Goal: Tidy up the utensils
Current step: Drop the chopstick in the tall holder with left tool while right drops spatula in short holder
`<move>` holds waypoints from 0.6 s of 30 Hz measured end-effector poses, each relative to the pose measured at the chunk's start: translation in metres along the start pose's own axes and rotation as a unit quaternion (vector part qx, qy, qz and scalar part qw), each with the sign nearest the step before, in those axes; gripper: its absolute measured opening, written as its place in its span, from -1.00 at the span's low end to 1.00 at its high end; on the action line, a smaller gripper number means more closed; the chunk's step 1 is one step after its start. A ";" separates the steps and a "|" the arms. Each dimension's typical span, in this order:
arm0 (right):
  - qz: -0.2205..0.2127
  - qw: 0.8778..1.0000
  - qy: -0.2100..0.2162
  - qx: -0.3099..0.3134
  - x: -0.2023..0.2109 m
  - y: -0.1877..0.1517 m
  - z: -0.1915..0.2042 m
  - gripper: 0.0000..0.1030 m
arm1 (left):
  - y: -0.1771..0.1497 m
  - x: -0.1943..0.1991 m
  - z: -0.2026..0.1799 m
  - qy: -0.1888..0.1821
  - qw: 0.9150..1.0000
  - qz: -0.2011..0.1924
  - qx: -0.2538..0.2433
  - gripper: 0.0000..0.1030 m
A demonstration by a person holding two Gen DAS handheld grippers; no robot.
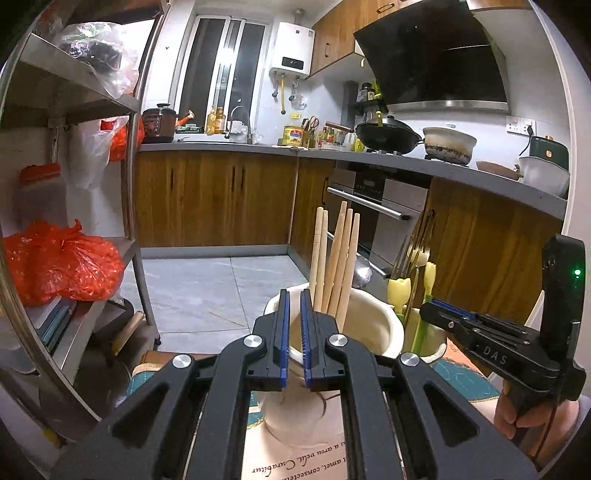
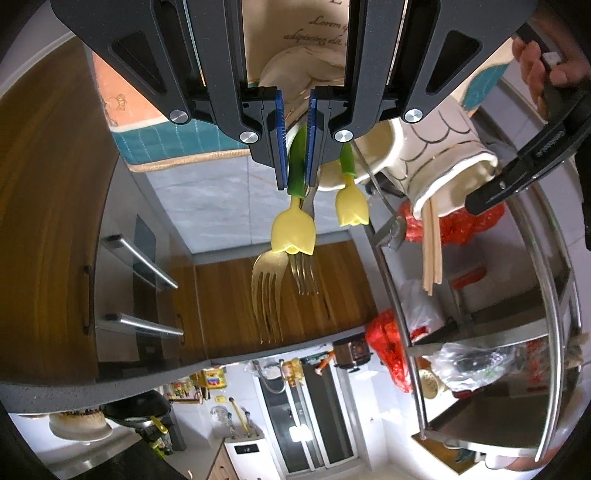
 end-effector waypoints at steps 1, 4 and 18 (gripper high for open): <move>0.002 1.000 0.000 -0.001 0.000 0.000 -0.001 -0.67 | 0.000 0.000 0.000 0.000 1.000 0.000 0.000 -0.89; 0.002 1.000 0.008 -0.004 0.003 0.001 0.000 -0.44 | 0.001 -0.001 0.001 0.000 1.000 0.002 0.000 -0.89; 0.021 0.999 0.004 0.024 0.043 -0.022 0.006 -0.43 | -0.011 0.030 0.006 -0.017 1.000 0.012 -0.018 -0.89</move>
Point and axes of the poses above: each gripper's, at about its wrist camera, not at the fingertips, and x roughly against the way its jaws point, z to its left, y to its top, the point moved 3 cm from there along -x, roughly the way its jaws point, and after that the axes turned 10 degrees about y, right-handed, at the moved point
